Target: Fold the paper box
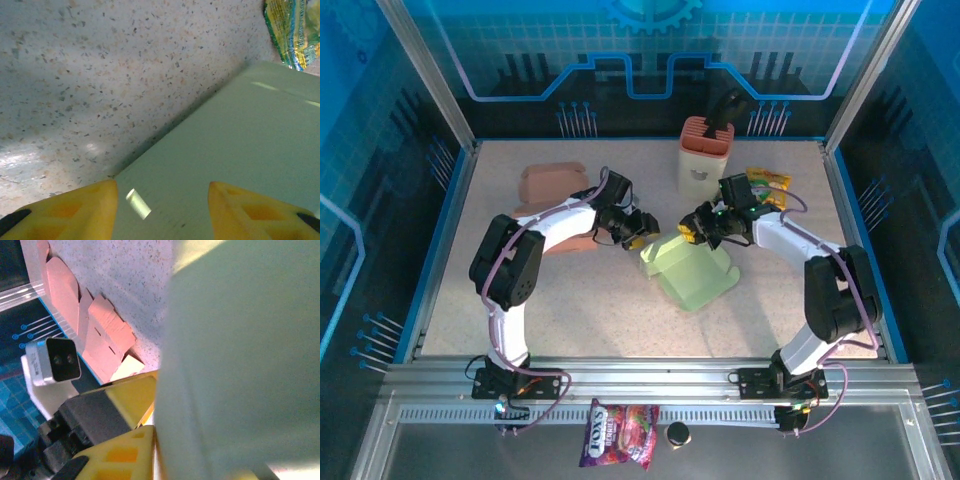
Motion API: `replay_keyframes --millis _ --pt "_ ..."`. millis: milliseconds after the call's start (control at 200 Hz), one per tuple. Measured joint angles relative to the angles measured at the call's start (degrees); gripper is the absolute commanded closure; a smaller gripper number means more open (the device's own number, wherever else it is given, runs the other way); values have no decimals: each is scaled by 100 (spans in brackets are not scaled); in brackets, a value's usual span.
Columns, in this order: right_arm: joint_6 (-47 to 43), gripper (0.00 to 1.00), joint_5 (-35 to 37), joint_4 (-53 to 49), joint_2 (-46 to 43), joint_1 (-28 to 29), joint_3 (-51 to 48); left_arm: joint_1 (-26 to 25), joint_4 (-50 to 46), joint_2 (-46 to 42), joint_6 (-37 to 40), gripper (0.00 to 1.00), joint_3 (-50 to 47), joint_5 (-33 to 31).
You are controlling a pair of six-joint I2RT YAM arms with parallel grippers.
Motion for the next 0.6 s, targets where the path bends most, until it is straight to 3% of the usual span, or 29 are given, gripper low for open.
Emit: replay_keyframes --millis 170,600 --pt "-59 67 105 481 -4 55 -28 -22 144 -2 -55 52 -48 20" --pt "175 65 542 1274 -398 304 -566 -118 223 -66 -197 52 -199 31"
